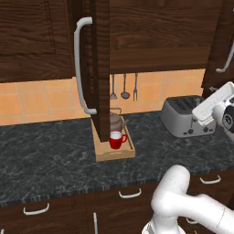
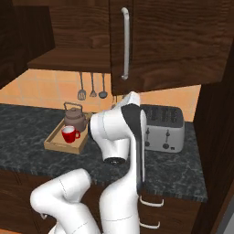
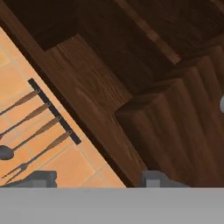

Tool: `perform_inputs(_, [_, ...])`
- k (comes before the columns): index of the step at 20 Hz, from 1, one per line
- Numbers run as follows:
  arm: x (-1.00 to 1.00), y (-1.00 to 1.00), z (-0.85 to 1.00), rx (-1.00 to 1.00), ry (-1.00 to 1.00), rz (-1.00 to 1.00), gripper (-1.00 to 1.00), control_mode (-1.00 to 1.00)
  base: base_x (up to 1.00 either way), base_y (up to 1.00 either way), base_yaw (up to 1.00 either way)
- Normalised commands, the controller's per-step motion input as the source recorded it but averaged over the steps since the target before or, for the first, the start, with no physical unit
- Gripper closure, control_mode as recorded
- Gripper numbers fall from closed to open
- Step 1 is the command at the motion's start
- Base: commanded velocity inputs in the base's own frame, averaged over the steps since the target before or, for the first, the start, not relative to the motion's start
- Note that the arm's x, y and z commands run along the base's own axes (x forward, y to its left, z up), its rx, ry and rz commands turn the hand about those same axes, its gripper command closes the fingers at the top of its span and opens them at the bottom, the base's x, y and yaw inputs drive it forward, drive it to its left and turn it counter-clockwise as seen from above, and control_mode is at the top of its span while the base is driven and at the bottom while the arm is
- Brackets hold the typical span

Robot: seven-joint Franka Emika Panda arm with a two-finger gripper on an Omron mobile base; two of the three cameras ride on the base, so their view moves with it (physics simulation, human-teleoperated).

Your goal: Pick the kettle from the counter and place it on the tray. Then pick the mug from the cabinet and place it on the tray. Then close the cabinet doors.

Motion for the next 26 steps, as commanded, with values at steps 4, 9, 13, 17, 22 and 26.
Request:
perform_inputs(4, [0.08, 0.21, 0.85, -0.35, 0.29, 0.0, -1.0, -1.0, 0.0, 0.0, 0.0])
perform_inputs(9, [0.02, 0.07, 0.3, 0.0, 0.08, -0.08, -1.0, -1.0, 0.0, 0.0, 0.0])
perform_inputs(13, [0.21, 0.0, 0.86, 0.0, 0.18, -0.07, -1.0, -1.0, 0.0, 0.0, 0.0])
perform_inputs(17, [0.46, 0.0, 0.71, 0.0, 0.25, -0.02, -1.0, -1.0, 0.0, 0.0, 0.0])
perform_inputs(22, [0.63, -0.05, 0.4, 0.0, 0.25, 0.0, -1.0, -1.0, 0.0, 0.0, 0.0])
perform_inputs(26, [0.73, -0.12, 0.13, 0.02, 0.18, 0.0, -1.0, -1.0, 0.0, 0.0, 0.0])
